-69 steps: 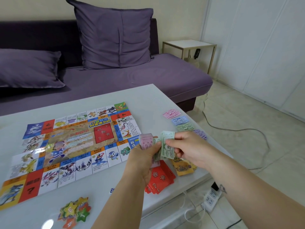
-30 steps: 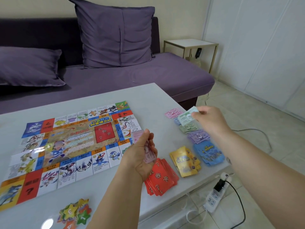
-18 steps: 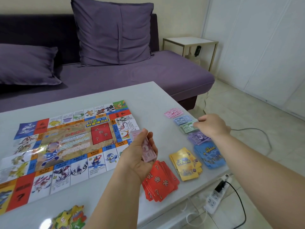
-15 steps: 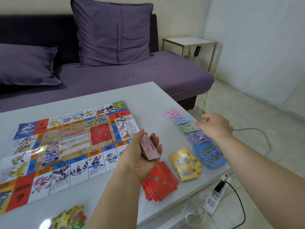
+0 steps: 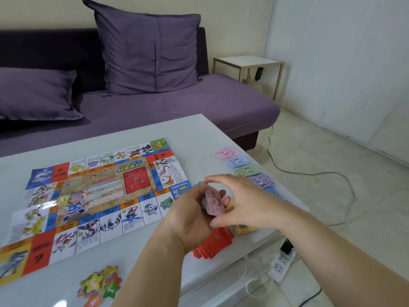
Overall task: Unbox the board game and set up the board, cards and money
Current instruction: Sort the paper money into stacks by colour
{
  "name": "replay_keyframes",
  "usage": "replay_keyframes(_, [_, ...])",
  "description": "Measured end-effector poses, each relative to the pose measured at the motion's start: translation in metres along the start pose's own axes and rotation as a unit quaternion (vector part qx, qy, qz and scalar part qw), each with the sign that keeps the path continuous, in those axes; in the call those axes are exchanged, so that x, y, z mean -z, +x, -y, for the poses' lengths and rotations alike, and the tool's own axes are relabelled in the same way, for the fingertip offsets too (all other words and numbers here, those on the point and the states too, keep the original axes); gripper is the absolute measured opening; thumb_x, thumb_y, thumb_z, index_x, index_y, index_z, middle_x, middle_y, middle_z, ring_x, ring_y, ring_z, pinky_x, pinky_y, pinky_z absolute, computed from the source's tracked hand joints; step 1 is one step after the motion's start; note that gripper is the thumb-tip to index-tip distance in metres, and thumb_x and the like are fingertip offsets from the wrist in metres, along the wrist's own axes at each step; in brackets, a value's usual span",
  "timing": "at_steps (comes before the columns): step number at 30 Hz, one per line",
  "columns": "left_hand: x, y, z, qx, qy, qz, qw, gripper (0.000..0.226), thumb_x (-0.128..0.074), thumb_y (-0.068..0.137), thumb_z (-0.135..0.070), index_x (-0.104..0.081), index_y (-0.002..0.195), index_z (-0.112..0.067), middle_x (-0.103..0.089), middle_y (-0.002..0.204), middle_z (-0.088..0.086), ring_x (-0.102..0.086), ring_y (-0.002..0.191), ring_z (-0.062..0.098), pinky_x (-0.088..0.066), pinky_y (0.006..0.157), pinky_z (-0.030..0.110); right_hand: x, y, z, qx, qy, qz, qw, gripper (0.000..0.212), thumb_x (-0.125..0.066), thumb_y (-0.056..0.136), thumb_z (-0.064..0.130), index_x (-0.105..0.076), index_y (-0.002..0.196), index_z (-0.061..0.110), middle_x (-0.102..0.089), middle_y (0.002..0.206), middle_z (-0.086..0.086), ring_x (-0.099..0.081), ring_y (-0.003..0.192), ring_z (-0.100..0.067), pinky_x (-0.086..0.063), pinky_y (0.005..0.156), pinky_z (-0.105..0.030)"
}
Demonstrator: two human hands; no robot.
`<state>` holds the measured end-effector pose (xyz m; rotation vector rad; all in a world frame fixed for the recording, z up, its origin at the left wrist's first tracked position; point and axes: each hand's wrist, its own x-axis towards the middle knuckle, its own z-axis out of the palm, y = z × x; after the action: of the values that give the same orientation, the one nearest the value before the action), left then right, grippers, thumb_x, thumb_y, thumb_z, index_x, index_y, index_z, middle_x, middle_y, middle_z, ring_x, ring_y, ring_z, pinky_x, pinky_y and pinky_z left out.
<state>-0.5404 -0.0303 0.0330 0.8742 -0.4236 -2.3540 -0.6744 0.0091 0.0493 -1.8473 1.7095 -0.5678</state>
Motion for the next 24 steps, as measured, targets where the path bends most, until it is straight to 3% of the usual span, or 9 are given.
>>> replay_keyframes(2, [0.0,-0.004,0.001,0.003,0.026,-0.001,1.0,0.028,-0.04,0.099,-0.022,-0.055,0.113,-0.003,-0.059,0.092,0.015,-0.057,0.074,0.022,-0.055,0.051,0.027,-0.001,0.001,0.001,0.007,0.019,-0.005,1.0,0.083,-0.085,0.065,0.027,-0.043,0.135,0.039,-0.047,0.129,0.013,-0.057,0.103,-0.005,-0.042,0.072,-0.002])
replay_keyframes(4, [0.0,-0.007,0.001,-0.004,0.049,0.004,0.999,0.029,-0.037,0.099,-0.017,-0.054,0.116,0.0,-0.06,0.1,0.02,-0.058,0.082,0.026,-0.055,0.063,0.035,-0.001,0.001,0.003,0.018,0.044,-0.013,0.999,0.076,-0.085,0.066,0.021,-0.048,0.132,0.033,-0.052,0.121,0.014,-0.062,0.093,-0.002,-0.045,0.067,-0.004])
replay_keyframes(6, [0.002,-0.009,-0.001,-0.005,0.071,0.014,0.997,0.033,-0.036,0.098,-0.014,-0.052,0.122,0.003,-0.058,0.111,0.023,-0.057,0.091,0.029,-0.052,0.077,0.038,-0.001,0.003,0.004,0.026,0.055,-0.026,0.998,0.072,-0.084,0.068,0.018,-0.05,0.13,0.032,-0.054,0.114,0.017,-0.061,0.093,0.001,-0.044,0.073,-0.002])
replay_keyframes(9, [0.007,-0.01,-0.006,-0.009,0.095,0.03,0.995,0.036,-0.036,0.097,-0.014,-0.053,0.125,0.001,-0.06,0.119,0.024,-0.063,0.091,0.028,-0.055,0.076,0.037,-0.003,0.007,0.002,0.035,0.043,-0.05,0.997,0.073,-0.083,0.068,0.022,-0.049,0.131,0.034,-0.053,0.12,0.014,-0.057,0.1,0.002,-0.041,0.08,-0.001])
replay_keyframes(14, [0.012,-0.007,-0.009,-0.063,0.167,0.027,0.984,0.024,-0.042,0.096,-0.004,-0.059,0.111,0.003,-0.07,0.099,0.02,-0.07,0.074,0.021,-0.057,0.068,0.029,-0.006,0.01,0.0,0.07,0.003,-0.068,0.995,0.077,-0.082,0.068,0.03,-0.045,0.135,0.033,-0.051,0.128,0.013,-0.043,0.116,0.001,-0.033,0.087,-0.003])
replay_keyframes(16, [0.014,-0.006,-0.009,-0.091,0.188,0.012,0.978,0.021,-0.044,0.095,0.001,-0.059,0.109,0.005,-0.07,0.097,0.021,-0.069,0.077,0.022,-0.057,0.069,0.028,-0.003,0.011,-0.001,0.023,0.047,-0.046,0.998,0.082,-0.082,0.067,0.04,-0.039,0.137,0.039,-0.045,0.133,0.02,-0.041,0.119,0.004,-0.036,0.095,-0.012])
replay_keyframes(18, [0.014,-0.005,-0.01,-0.108,0.21,0.003,0.972,0.016,-0.05,0.091,0.004,-0.061,0.103,0.007,-0.069,0.088,0.019,-0.068,0.075,0.021,-0.059,0.066,0.026,0.001,0.011,-0.005,-0.04,0.104,-0.041,0.993,0.071,-0.077,0.069,0.048,-0.044,0.132,0.038,-0.049,0.127,0.021,-0.049,0.112,0.004,-0.045,0.094,-0.024])
replay_keyframes(21, [0.012,-0.005,-0.008,-0.122,0.234,-0.011,0.964,0.015,-0.056,0.088,0.003,-0.063,0.101,0.002,-0.07,0.081,0.014,-0.067,0.072,0.018,-0.056,0.057,0.021,0.002,0.014,-0.012,-0.099,0.213,-0.082,0.968,0.041,-0.074,0.075,0.045,-0.062,0.105,0.02,-0.067,0.102,0.003,-0.066,0.09,-0.007,-0.057,0.079,-0.03])
replay_keyframes(24, [0.009,-0.004,-0.004,-0.118,0.235,-0.01,0.965,0.015,-0.058,0.088,-0.001,-0.064,0.103,-0.001,-0.071,0.087,0.015,-0.068,0.071,0.015,-0.054,0.053,0.02,-0.004,0.017,-0.015,-0.103,0.254,-0.101,0.956,0.033,-0.073,0.08,0.03,-0.065,0.083,-0.002,-0.069,0.089,-0.023,-0.067,0.075,-0.021,-0.057,0.077,-0.041])
